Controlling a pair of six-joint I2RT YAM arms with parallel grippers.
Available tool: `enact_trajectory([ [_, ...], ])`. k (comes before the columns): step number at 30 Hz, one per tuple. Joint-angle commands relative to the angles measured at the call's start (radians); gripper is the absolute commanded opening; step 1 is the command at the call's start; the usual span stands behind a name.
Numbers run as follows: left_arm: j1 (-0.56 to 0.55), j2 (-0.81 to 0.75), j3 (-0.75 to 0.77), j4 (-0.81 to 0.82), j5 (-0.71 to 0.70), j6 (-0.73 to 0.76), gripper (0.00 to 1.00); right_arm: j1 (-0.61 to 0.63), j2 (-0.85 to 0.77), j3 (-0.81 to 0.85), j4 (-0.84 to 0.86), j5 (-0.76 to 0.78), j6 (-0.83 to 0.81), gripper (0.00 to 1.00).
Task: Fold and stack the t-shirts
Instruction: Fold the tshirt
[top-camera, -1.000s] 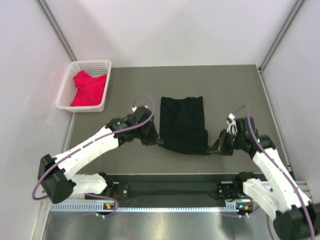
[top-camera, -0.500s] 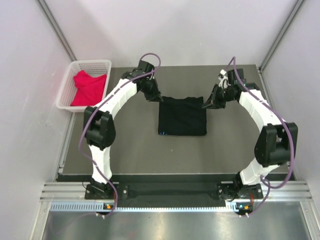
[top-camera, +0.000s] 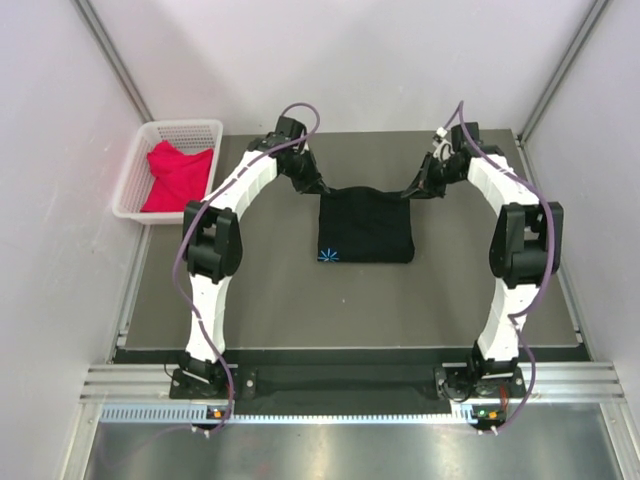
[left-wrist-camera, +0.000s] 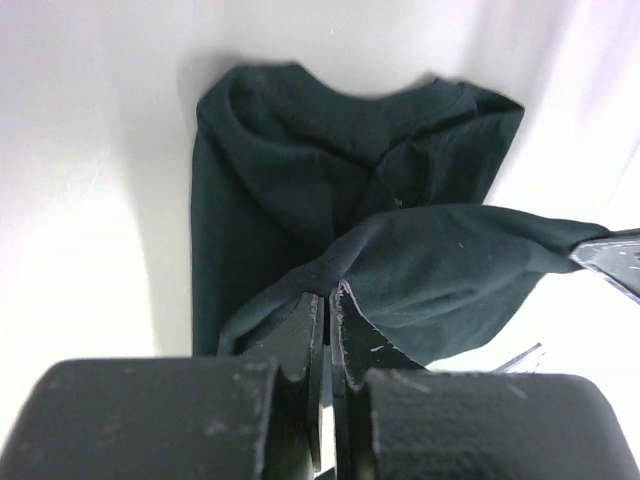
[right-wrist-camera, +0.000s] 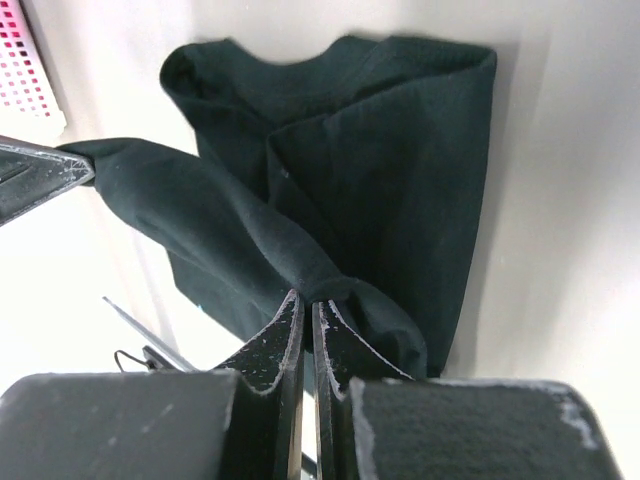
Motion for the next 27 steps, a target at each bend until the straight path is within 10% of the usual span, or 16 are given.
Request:
enact_trajectory([
  [1, 0.014, 0.024, 0.042, 0.082, 0.023, -0.025, 0.00, -0.009, 0.045, 0.066, 0.055, -0.048, -0.014, 0.00],
  [27, 0.052, 0.190, 0.101, 0.258, 0.098, -0.134, 0.00, -0.043, 0.237, 0.193, 0.098, -0.080, 0.032, 0.06],
])
